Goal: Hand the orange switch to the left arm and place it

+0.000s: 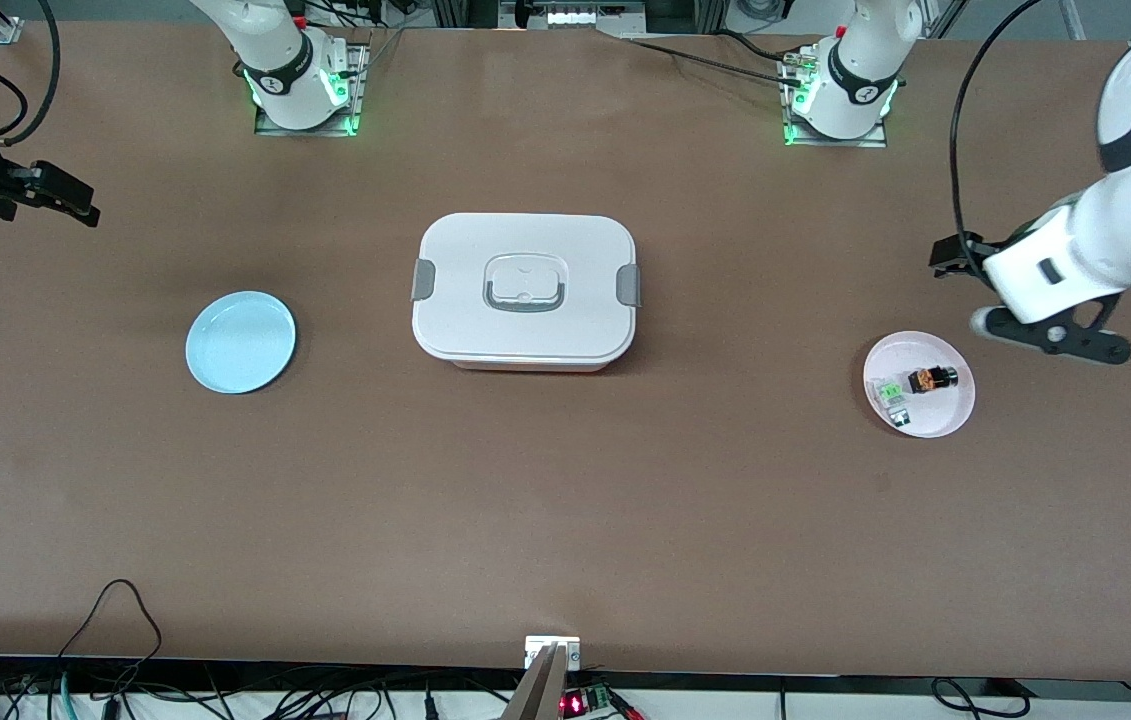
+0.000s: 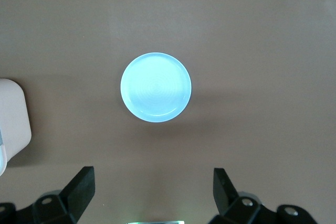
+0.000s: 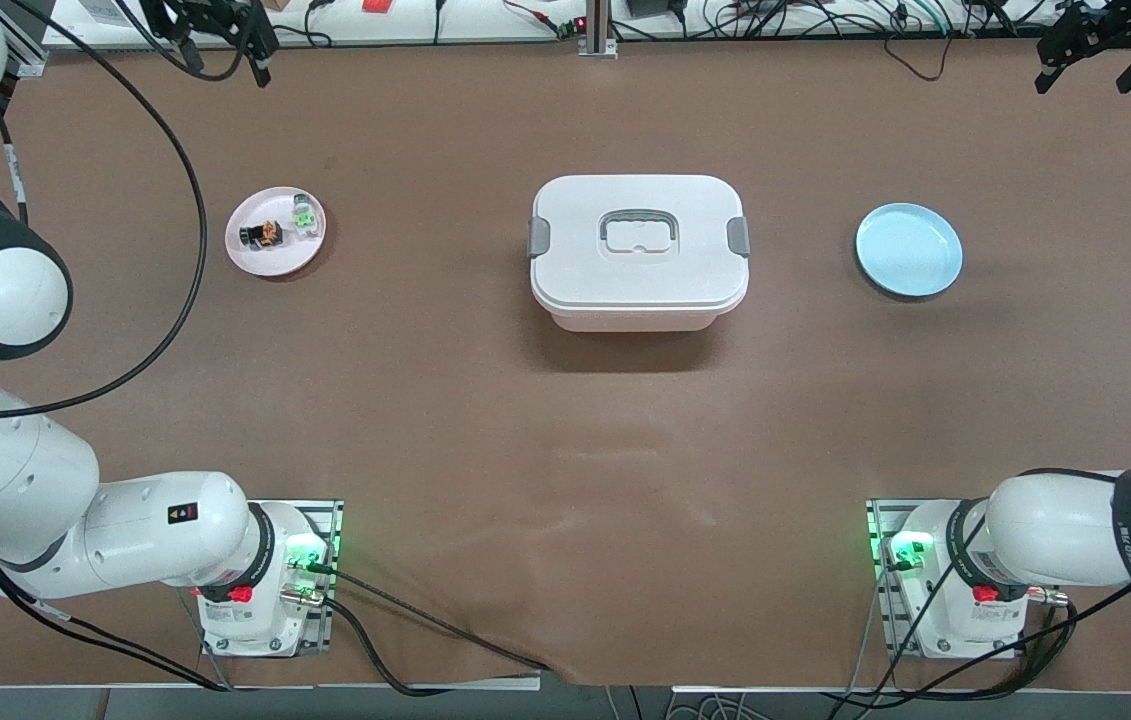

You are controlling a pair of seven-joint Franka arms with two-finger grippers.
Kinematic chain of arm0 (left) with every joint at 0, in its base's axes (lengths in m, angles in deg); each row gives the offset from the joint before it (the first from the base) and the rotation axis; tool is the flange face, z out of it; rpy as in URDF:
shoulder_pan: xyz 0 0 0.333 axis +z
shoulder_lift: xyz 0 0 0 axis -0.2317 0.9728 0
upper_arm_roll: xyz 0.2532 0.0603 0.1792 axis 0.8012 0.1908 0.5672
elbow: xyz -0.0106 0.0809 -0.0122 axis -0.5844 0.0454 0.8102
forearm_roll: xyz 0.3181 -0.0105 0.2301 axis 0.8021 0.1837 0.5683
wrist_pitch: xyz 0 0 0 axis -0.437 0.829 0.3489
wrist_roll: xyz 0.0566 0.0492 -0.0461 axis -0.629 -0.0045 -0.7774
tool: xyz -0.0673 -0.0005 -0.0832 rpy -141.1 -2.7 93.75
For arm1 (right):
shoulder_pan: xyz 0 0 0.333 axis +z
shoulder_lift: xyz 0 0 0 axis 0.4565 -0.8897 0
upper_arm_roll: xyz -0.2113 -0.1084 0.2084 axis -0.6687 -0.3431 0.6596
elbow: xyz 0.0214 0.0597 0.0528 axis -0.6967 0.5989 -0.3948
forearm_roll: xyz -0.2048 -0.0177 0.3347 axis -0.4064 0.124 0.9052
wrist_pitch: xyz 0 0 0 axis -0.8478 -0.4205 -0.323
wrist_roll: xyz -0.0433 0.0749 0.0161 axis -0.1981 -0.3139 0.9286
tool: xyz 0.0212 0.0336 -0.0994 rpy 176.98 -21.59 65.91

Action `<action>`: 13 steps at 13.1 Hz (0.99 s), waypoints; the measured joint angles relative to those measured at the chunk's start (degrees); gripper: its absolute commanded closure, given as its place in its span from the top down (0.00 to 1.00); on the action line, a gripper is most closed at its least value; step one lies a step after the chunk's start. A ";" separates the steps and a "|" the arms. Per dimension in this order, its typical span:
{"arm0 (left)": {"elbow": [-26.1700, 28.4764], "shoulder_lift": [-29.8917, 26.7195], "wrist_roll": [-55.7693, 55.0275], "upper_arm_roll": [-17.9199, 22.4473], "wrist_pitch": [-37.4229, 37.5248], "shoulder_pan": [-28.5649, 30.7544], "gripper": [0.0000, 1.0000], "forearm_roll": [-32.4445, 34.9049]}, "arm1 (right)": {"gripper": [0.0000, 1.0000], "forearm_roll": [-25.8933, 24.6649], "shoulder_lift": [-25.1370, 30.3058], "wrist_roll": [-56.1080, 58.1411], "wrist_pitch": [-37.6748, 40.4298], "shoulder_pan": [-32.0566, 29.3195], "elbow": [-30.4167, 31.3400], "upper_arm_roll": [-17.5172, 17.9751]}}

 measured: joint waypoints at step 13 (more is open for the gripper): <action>15.42 -12.79 -1.26 14.52 -13.55 -10.40 1.00 -1.54 | 1.00 0.01 0.76 0.36 0.72 0.10 -1.53 0.02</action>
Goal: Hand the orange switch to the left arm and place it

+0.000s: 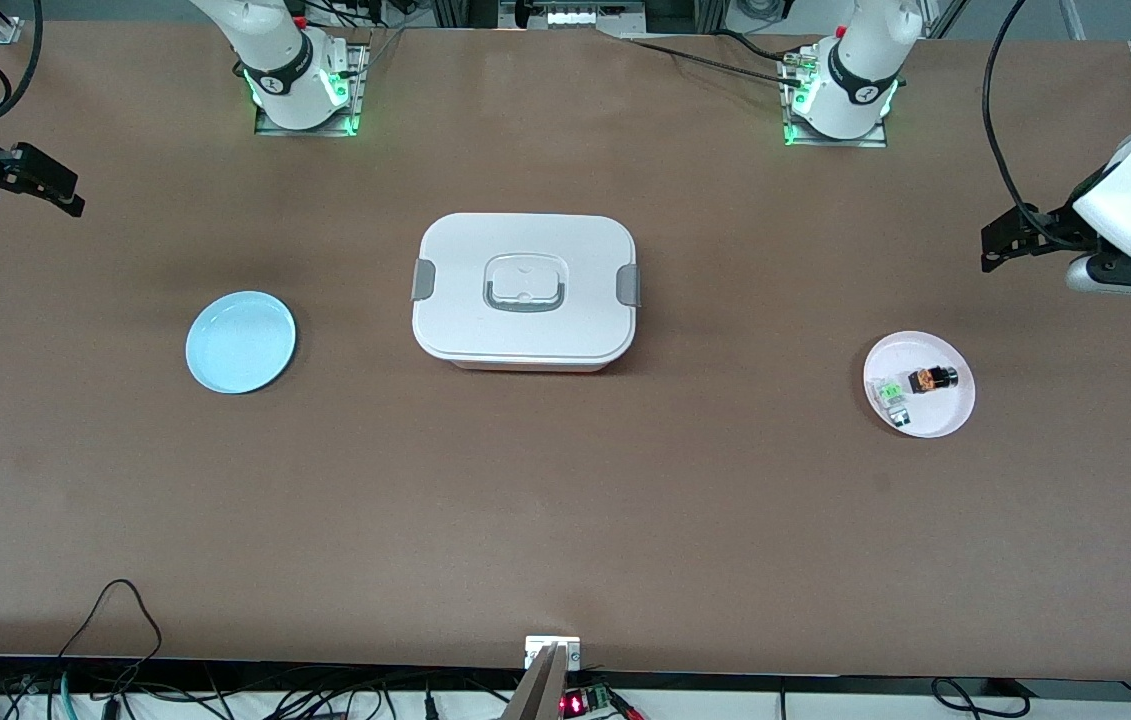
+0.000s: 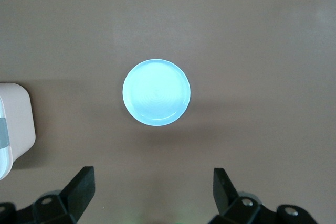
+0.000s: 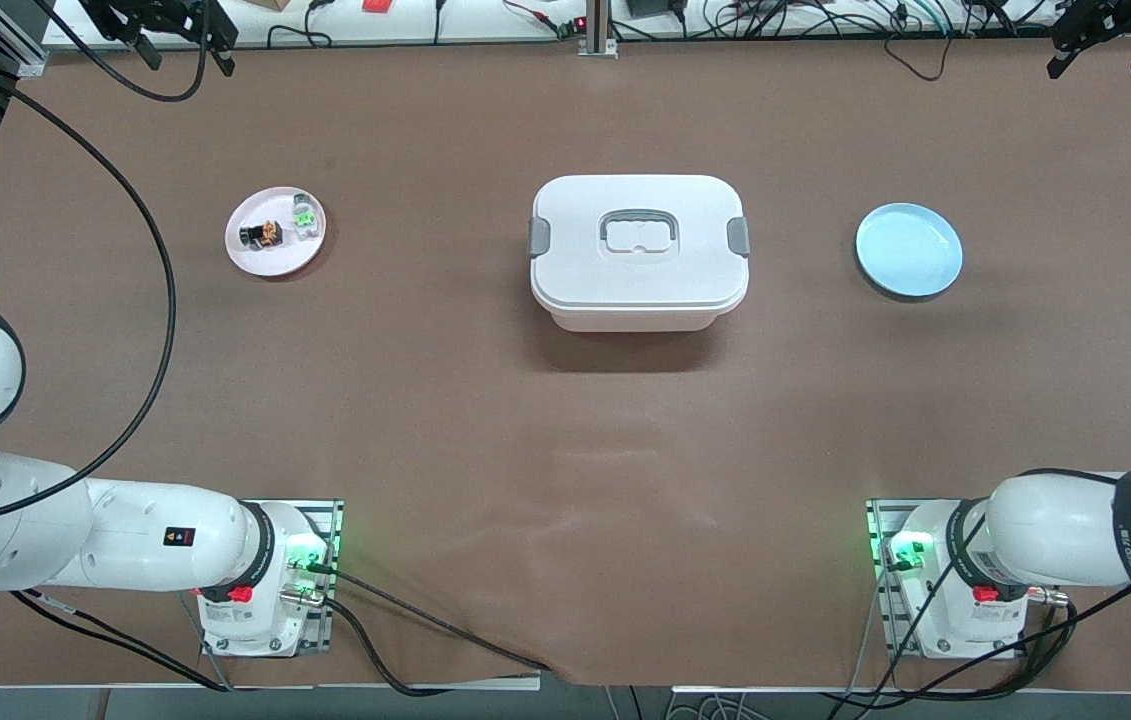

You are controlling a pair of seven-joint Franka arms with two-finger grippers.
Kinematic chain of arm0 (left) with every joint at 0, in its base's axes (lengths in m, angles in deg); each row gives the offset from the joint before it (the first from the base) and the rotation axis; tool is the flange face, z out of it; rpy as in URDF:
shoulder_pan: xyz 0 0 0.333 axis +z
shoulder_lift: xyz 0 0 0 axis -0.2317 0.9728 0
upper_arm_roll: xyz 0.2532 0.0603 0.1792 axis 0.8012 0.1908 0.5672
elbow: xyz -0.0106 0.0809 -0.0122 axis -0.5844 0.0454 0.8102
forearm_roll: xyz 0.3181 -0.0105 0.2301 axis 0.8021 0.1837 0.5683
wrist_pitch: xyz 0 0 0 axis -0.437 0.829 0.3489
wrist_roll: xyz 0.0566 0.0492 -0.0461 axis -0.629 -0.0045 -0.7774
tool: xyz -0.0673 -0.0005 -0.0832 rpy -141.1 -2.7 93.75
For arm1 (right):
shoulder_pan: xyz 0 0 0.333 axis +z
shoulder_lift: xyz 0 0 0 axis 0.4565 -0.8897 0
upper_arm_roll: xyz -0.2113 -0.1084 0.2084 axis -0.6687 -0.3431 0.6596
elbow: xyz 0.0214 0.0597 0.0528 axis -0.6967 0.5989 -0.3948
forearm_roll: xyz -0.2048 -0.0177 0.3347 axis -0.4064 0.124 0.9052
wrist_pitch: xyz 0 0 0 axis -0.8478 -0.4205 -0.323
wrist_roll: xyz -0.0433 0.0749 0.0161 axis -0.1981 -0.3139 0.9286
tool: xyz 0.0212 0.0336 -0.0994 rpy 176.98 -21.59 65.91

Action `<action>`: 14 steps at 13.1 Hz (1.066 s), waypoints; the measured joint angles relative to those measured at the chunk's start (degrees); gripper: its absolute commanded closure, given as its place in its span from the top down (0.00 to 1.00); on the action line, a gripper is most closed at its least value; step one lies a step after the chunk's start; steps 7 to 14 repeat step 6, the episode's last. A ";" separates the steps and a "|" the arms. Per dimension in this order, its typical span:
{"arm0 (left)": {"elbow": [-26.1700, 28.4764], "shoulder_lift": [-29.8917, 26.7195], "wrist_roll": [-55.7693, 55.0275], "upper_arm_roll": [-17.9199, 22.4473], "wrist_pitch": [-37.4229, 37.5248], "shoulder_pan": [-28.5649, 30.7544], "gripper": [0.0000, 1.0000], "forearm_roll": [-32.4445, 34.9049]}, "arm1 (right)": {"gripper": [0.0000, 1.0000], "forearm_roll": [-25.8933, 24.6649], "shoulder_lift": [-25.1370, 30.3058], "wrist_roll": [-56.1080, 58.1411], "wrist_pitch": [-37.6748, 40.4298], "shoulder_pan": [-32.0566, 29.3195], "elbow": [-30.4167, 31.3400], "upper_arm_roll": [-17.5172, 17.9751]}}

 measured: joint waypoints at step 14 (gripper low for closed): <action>-0.26 -0.14 0.00 -0.57 -0.03 -0.42 1.00 0.00 | 1.00 0.00 0.00 0.01 0.16 0.03 -0.07 0.06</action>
